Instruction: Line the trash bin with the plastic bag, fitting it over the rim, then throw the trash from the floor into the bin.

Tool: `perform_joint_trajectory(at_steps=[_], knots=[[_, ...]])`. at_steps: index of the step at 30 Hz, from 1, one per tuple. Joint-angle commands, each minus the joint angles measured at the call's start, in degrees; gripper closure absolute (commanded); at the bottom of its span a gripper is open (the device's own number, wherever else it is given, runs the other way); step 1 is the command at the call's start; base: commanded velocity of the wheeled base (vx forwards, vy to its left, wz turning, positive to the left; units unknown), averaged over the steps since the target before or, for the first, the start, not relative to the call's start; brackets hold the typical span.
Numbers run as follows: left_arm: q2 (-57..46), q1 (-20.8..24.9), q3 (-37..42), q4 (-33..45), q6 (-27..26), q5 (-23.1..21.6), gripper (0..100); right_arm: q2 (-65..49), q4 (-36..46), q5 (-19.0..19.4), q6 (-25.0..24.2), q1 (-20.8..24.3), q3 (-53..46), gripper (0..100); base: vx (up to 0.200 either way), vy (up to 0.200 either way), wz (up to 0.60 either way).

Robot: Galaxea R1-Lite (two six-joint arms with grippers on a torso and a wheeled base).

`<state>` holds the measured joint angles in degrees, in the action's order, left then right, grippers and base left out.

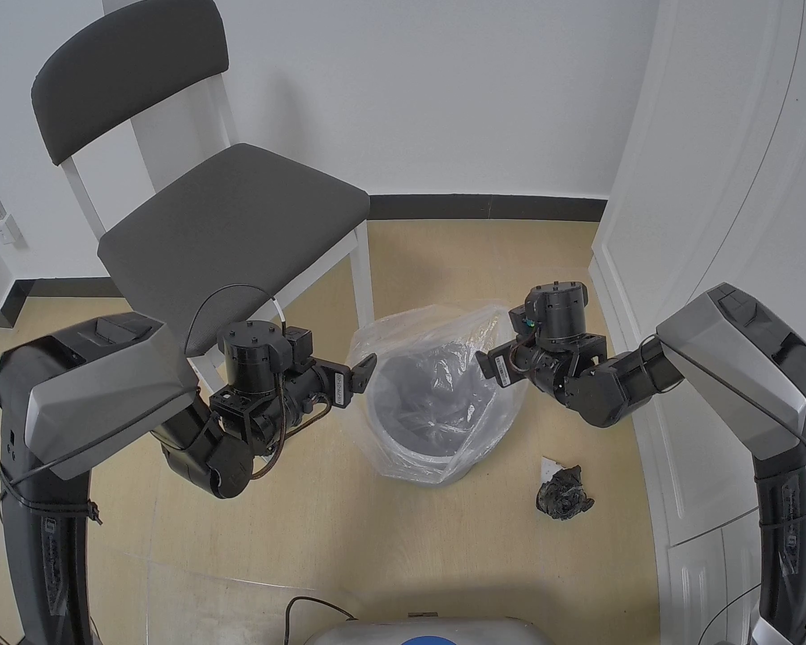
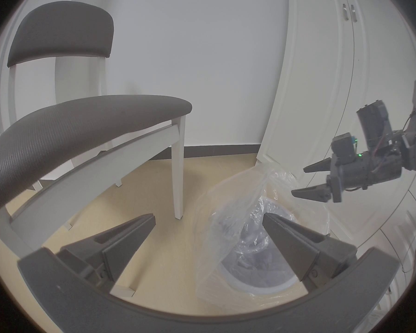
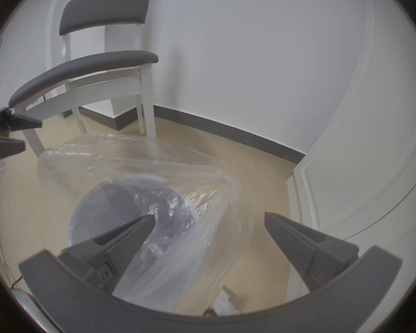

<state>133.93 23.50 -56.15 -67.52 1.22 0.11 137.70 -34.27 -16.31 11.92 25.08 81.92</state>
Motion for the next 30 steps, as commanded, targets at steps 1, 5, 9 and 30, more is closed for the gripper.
perform_joint_trajectory(at_steps=[1, 5, 9, 30], knots=[[3.45, 0.05, -2.65, 0.2, 0.1, 0.51, 0, -3.41, 0.08, -0.65, 0.65, 3.31, -6.51, 0, 0.0, 0.0, 0.0], [5.64, -0.56, -6.34, 1.25, 0.36, 0.94, 0, -2.27, -0.45, -2.32, 0.91, 2.96, -8.8, 0, 0.0, 0.0, 0.0], [7.67, -1.09, -10.21, 3.54, 0.98, 3.58, 0, -2.18, -0.62, -2.32, 0.82, 0.94, -9.59, 0, 0.0, 0.0, 0.0], [15.31, -2.41, -24.62, 10.31, 5.2, 12.19, 0, 2.48, -13.28, -2.32, 0.47, -4.33, -18.02, 0, 0.0, 0.0, 0.0]])
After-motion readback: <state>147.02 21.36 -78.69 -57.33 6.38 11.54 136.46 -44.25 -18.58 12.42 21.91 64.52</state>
